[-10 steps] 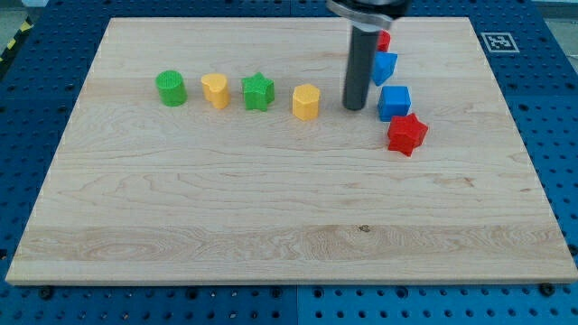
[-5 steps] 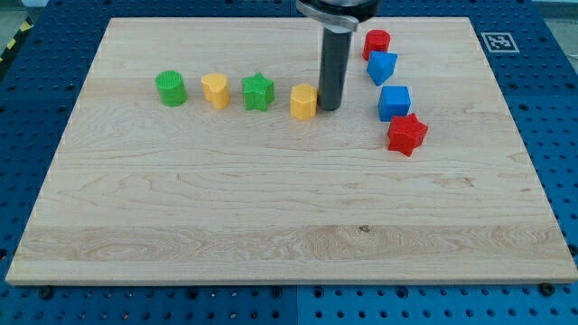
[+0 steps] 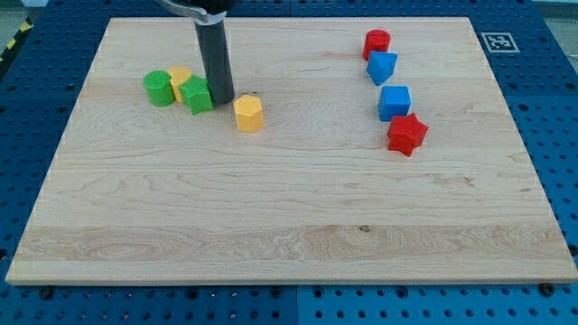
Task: Push the green blocks and yellow blocks to the left side of the board
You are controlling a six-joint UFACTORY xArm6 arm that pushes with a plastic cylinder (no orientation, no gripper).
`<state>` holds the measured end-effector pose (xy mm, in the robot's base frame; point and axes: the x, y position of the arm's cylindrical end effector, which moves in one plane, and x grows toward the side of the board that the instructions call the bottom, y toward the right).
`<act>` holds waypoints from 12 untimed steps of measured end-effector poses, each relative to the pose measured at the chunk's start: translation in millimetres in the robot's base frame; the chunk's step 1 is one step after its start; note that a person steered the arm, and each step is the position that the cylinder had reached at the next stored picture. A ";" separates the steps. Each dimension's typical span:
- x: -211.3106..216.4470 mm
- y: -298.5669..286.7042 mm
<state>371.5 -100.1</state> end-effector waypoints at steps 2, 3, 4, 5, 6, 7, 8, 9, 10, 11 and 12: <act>1.3 27.9; 1.2 64.0; 9.0 89.1; 25.2 84.5; 28.7 68.6; 28.7 44.1; 28.7 21.5; 28.9 7.5; 29.8 -5.2; 29.8 -16.3; 34.4 -12.2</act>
<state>405.9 -112.3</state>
